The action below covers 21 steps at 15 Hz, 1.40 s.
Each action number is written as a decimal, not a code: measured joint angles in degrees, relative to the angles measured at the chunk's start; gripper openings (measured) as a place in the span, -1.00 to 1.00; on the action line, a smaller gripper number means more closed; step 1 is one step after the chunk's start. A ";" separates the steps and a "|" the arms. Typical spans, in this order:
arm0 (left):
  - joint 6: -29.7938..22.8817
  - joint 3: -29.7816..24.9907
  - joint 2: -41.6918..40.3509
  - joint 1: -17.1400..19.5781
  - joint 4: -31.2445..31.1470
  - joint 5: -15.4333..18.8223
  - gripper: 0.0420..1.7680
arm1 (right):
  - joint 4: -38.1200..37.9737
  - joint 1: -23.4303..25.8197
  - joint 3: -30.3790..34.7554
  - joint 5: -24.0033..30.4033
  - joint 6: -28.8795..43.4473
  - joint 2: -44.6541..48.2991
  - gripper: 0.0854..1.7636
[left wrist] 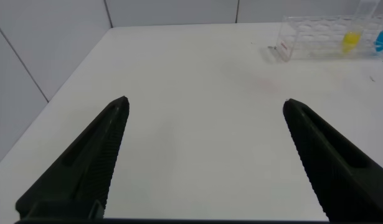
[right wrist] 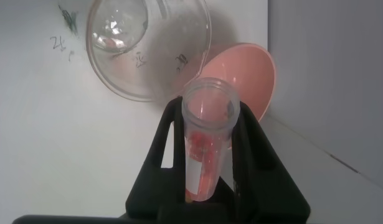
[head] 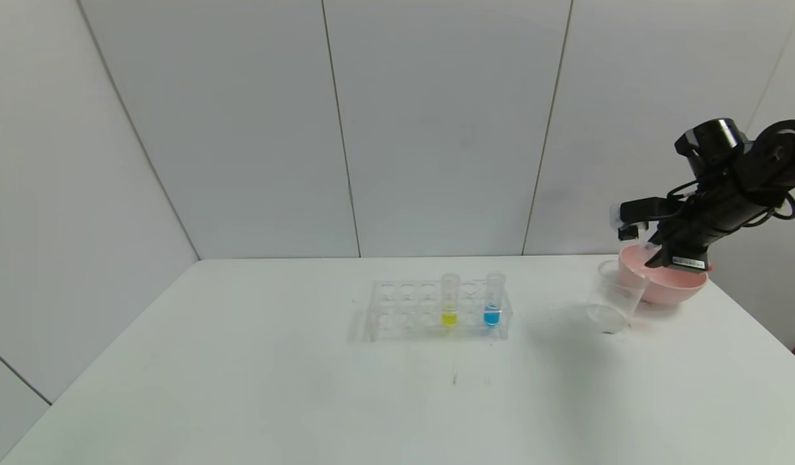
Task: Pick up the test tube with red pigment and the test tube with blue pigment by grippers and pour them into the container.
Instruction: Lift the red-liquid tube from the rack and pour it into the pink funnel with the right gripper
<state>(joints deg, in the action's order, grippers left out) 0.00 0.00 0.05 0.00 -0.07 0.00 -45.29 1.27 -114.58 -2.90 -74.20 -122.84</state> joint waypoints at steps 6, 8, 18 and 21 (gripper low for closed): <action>0.00 0.00 0.00 0.00 0.02 0.00 1.00 | -0.55 -1.67 0.00 -7.98 -2.73 0.16 -0.52; 0.00 0.00 0.00 0.00 0.00 0.02 1.00 | -0.72 -2.23 -0.02 -8.51 -2.79 0.16 -0.52; 0.00 0.00 0.00 0.00 0.02 0.00 1.00 | -0.69 -3.61 -0.02 -12.01 -4.32 -0.17 -0.52; 0.00 0.00 0.00 0.00 0.00 0.00 1.00 | -0.55 -3.83 -0.02 -14.95 -4.95 -0.17 -0.52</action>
<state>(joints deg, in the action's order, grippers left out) 0.00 0.00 0.05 0.00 -0.07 0.00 -45.84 -2.56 -114.60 -17.85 -79.15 -123.02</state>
